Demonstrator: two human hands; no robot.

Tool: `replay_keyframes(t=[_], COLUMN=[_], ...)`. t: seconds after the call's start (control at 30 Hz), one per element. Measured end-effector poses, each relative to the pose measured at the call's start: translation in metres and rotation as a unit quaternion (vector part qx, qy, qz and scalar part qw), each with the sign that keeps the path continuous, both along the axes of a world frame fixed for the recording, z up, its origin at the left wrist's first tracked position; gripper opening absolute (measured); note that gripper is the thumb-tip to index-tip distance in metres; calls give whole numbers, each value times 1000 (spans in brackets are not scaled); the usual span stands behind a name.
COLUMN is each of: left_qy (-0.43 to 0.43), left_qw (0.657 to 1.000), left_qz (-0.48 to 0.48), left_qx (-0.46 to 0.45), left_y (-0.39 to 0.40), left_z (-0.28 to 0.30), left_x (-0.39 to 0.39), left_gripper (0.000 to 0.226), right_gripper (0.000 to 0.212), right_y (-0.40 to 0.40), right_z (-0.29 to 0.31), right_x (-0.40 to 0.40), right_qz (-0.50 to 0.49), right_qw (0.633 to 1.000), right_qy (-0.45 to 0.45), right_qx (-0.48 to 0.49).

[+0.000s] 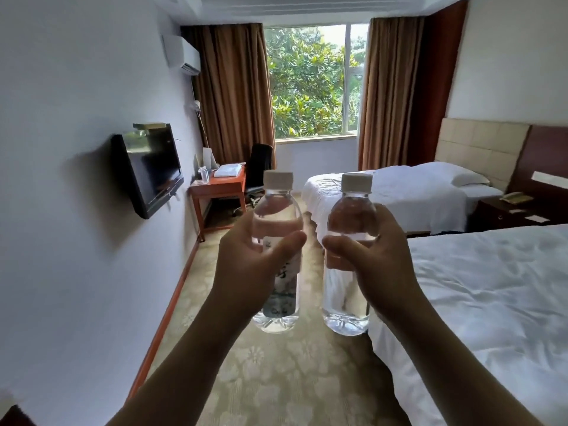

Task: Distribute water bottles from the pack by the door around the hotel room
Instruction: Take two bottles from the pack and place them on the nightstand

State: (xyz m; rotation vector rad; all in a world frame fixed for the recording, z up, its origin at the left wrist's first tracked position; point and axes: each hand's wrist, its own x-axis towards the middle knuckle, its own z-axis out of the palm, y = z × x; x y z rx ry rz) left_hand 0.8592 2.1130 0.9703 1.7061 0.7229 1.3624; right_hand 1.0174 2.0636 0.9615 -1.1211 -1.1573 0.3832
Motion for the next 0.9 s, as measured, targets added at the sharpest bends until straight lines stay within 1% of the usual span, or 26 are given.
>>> replay_keyframes(t=[0.3, 0.47, 0.6, 0.73, 0.83, 0.9], left_qy=[-9, -8, -19, -22, -18, -14], left_qw=[999, 1000, 1000, 999, 999, 999], left_qz=[29, 28, 11, -23, -34, -40], left_qx=[-11, -8, -8, -15, -11, -17], left_y=[181, 296, 404, 511, 574, 615], left_z=[6, -1, -6, 2, 4, 4], left_x=[84, 119, 148, 189, 218, 236], left_gripper=[45, 40, 42, 42, 56, 59], right_gripper=[44, 44, 41, 37, 37, 37], right_y=[188, 305, 405, 499, 556, 594], right_z=[11, 7, 2, 12, 17, 19], right_x=[91, 128, 154, 186, 212, 230], right_qz=[41, 38, 27, 2, -17, -37], right_qw=[999, 999, 1000, 1000, 1000, 999], right_qy=[7, -4, 1, -7, -3, 9], right_qx=[-21, -17, -15, -16, -12, -15])
